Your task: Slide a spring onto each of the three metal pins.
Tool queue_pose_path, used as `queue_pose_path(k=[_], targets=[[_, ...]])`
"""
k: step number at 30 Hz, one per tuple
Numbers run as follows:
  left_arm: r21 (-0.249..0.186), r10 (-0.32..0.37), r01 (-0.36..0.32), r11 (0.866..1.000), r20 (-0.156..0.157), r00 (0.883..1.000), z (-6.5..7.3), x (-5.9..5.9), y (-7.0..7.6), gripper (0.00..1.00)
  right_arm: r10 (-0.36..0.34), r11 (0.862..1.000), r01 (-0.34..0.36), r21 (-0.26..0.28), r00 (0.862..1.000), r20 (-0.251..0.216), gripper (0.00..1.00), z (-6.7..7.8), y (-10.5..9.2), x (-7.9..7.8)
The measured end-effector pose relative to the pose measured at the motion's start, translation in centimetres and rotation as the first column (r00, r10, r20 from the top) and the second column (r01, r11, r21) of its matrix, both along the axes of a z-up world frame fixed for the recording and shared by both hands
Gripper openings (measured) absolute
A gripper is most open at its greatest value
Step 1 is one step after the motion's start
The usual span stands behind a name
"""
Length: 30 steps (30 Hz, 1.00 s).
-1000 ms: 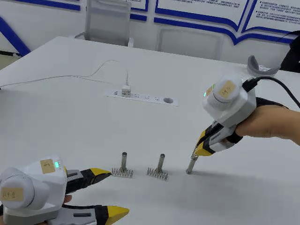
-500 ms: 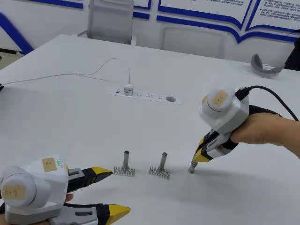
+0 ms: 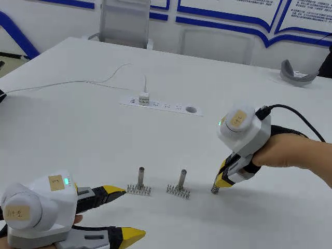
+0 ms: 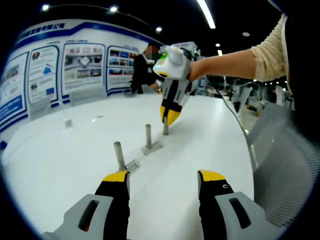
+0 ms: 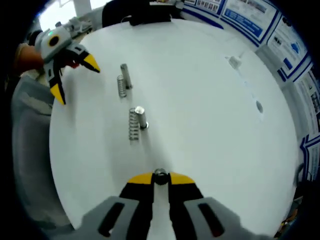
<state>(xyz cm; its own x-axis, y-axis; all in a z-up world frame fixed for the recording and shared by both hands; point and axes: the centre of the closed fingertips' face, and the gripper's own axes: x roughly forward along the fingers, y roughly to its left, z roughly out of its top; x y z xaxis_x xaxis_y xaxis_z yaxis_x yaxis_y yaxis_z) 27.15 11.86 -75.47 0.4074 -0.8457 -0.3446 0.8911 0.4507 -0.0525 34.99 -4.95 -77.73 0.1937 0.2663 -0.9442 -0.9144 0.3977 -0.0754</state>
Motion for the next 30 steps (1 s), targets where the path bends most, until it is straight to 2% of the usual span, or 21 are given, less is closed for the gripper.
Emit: queue_pose_path(k=[6,12,23,30], targets=[[0.0,-0.003,0.003,1.0,0.0,1.0,0.0,-0.1,-0.2,0.56,-0.001,1.0,0.001,0.007,1.0,0.0,0.12,0.0,0.0,0.0],[0.001,-0.002,0.002,1.0,0.001,1.0,0.0,-0.1,-0.2,0.56,0.003,1.0,-0.003,0.01,1.0,-0.001,0.17,-0.2,0.1,-0.3],[0.003,-0.005,0.005,1.0,0.006,1.0,0.1,0.0,-0.2,0.56,0.025,0.999,-0.029,0.039,0.995,0.093,0.22,2.7,0.9,-0.3],[0.004,-0.006,0.006,1.0,0.01,1.0,0.2,0.0,-0.2,0.56,0.048,0.996,-0.055,0.073,0.994,0.096,0.21,2.8,3.1,-1.1]])
